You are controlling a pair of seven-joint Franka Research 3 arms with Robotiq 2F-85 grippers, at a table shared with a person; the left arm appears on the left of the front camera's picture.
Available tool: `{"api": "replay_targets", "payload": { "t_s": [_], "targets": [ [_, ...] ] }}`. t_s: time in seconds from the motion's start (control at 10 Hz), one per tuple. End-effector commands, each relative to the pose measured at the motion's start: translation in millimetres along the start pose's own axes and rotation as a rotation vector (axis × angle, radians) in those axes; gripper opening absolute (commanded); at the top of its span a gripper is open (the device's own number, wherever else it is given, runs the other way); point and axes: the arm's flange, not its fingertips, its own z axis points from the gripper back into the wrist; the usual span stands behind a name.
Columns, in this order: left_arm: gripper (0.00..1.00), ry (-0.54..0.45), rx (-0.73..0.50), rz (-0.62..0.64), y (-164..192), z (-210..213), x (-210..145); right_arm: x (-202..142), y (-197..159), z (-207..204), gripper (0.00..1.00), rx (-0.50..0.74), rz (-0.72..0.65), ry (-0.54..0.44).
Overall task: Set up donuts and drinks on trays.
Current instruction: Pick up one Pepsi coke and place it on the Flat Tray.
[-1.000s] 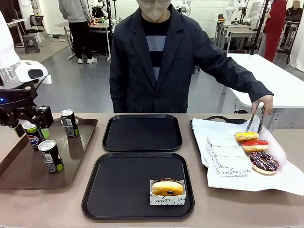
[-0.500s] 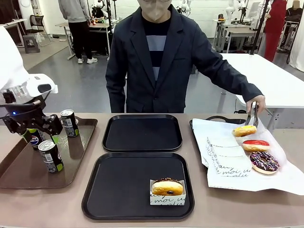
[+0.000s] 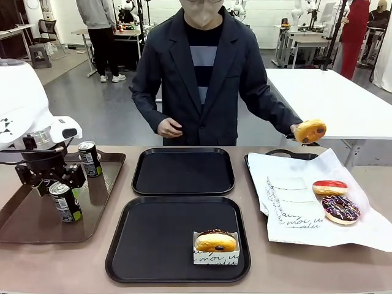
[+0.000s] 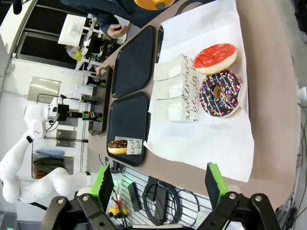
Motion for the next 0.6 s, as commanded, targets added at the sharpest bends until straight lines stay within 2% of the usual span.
{"api": "replay_targets", "payload": {
  "t_s": [0.0,0.2,0.3,0.4,0.5],
  "targets": [
    [0.9,0.004,0.046,0.02,-1.7,-15.2,-3.8,3.4,-1.1,-1.4,1.0,0.03,0.016,-0.018],
    [0.9,0.021,0.033,0.019,-3.0,-17.8,-4.7,3.4,-1.1,-1.4,1.0,0.03,0.016,-0.018],
    [0.77,0.027,0.015,0.02,-2.9,-15.9,-5.1,3.4,-1.1,-1.4,1.0,0.03,0.016,-0.018],
    [0.31,0.03,0.014,0.027,-2.4,-15.0,-5.2,3.4,-1.1,-1.4,1.0,0.03,0.016,-0.018],
    [0.18,0.024,0.004,0.033,-1.1,-13.8,-4.5,3.4,-1.1,-1.4,1.0,0.03,0.016,-0.018]
  ]
}}
